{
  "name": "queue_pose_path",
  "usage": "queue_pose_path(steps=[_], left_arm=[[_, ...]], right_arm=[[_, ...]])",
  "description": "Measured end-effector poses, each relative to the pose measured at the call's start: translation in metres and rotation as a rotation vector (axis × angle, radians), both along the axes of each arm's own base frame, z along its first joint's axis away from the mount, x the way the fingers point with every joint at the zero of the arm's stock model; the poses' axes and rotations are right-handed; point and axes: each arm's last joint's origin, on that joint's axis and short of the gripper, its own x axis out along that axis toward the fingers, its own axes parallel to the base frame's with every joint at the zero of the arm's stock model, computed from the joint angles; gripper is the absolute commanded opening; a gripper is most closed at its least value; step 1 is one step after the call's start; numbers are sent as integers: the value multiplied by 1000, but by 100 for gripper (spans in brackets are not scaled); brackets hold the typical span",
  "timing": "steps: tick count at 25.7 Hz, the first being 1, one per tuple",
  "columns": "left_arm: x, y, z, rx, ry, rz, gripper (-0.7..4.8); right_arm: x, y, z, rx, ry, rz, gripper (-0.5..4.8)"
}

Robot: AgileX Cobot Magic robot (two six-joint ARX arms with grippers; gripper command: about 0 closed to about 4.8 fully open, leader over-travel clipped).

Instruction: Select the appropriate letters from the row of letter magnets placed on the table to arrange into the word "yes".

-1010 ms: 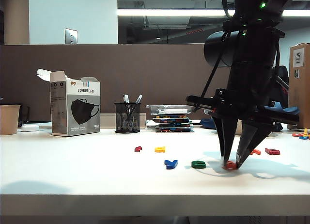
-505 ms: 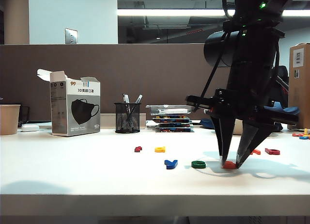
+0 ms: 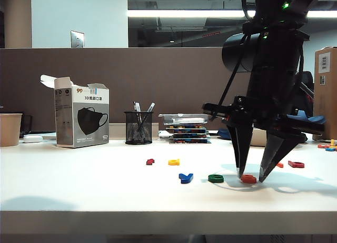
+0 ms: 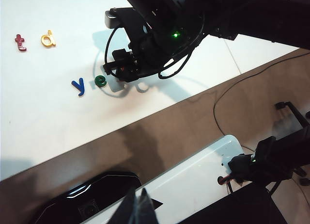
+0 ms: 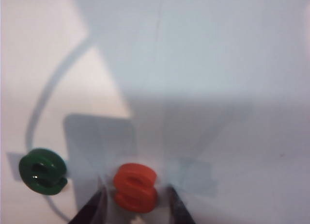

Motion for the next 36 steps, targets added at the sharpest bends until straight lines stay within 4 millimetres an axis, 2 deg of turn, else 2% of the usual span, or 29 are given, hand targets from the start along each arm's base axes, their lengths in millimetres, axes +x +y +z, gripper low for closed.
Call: queue_pose_path(steps=[8, 18, 27, 28, 32, 33, 36], left_arm=[[0, 0, 0, 0, 0, 0, -6], [0, 0, 0, 0, 0, 0, -6], [0, 0, 0, 0, 0, 0, -6], [0, 0, 0, 0, 0, 0, -6], [0, 0, 0, 0, 0, 0, -6], [0, 0, 0, 0, 0, 0, -6], [0, 0, 0, 0, 0, 0, -6]], right_arm=[[0, 0, 1, 5, 18, 2, 163], [11, 5, 36, -25, -29, 9, 162], [13, 5, 115, 35, -206, 58, 156], [12, 4, 124, 33, -226, 63, 144], [-3, -6, 169, -12, -350, 88, -7], [-10, -11, 182, -17, -392, 93, -6], [-25, -21, 202, -26, -469, 100, -6]])
